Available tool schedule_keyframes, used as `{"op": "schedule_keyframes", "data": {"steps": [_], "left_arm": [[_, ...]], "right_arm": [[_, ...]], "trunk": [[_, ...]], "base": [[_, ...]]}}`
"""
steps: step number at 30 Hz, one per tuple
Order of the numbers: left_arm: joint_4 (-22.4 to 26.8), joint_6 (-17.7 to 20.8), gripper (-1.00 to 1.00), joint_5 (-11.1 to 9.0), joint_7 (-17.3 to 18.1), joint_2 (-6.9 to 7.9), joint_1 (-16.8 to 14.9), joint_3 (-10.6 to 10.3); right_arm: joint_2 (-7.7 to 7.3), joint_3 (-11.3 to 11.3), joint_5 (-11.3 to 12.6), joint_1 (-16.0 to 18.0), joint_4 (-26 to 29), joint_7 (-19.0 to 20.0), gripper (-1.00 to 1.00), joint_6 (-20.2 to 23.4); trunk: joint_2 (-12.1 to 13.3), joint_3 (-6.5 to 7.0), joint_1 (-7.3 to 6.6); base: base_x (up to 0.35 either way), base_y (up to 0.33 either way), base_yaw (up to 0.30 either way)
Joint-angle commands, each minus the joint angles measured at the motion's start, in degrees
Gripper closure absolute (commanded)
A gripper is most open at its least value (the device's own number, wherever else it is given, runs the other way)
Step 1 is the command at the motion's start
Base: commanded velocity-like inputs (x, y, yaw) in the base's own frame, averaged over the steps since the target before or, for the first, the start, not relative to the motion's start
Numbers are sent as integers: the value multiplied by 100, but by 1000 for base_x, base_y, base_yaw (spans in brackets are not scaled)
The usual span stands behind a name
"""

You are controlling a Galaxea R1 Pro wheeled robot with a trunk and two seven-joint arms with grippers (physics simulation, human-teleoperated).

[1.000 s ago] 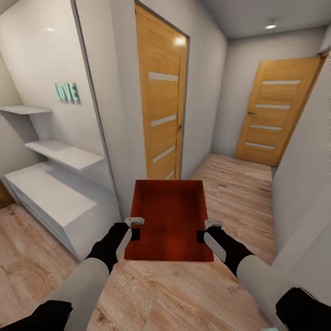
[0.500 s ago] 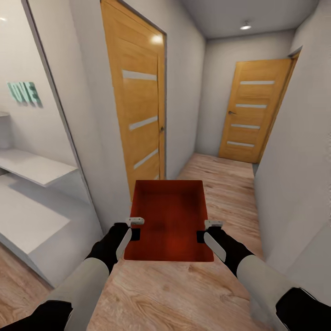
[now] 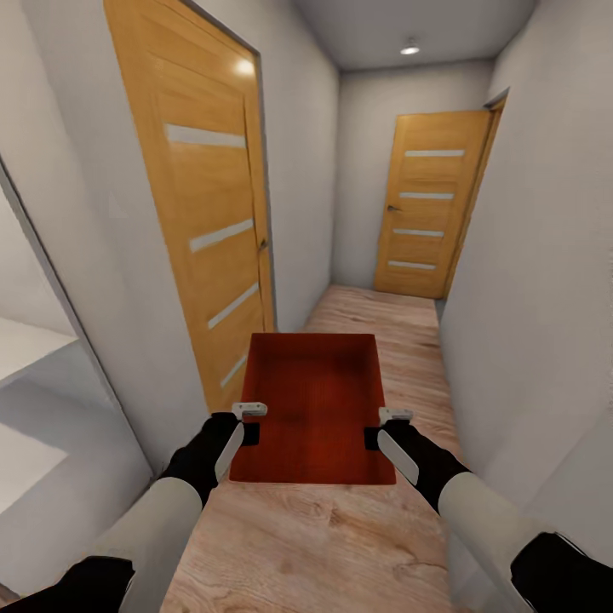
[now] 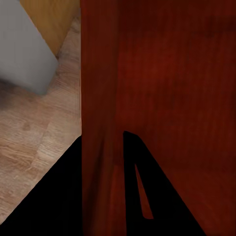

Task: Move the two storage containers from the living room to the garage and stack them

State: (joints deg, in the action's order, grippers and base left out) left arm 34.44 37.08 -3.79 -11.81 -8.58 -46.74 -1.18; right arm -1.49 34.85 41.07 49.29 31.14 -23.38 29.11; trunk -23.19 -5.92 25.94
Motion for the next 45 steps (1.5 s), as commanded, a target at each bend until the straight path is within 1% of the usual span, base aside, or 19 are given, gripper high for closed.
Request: {"op": "schedule_keyframes", "data": {"steps": [1, 12, 23, 45], "left_arm": [[1, 36, 100, -25, -58, 5, -2, -5], [1, 36, 100, -25, -58, 5, -2, -5], [-3, 45, 100, -25, -58, 5, -2, -5], [-43, 45, 100, -25, -58, 5, -2, -5]], "right_arm": [[-308, -250, -270, 11, 15, -114, 100, -142], [-308, -250, -268, 11, 15, -114, 100, -142], [-310, -250, -268, 11, 15, -114, 100, -142], [-309, -250, -267, 11, 15, -111, 100, -142]], "trunk": [[-13, -12, 7], [-13, -12, 7], [-13, -12, 7], [-13, -12, 7]], "base": [[321, 0, -240], [321, 0, -217], [321, 7, -12], [321, 77, -8]]}}
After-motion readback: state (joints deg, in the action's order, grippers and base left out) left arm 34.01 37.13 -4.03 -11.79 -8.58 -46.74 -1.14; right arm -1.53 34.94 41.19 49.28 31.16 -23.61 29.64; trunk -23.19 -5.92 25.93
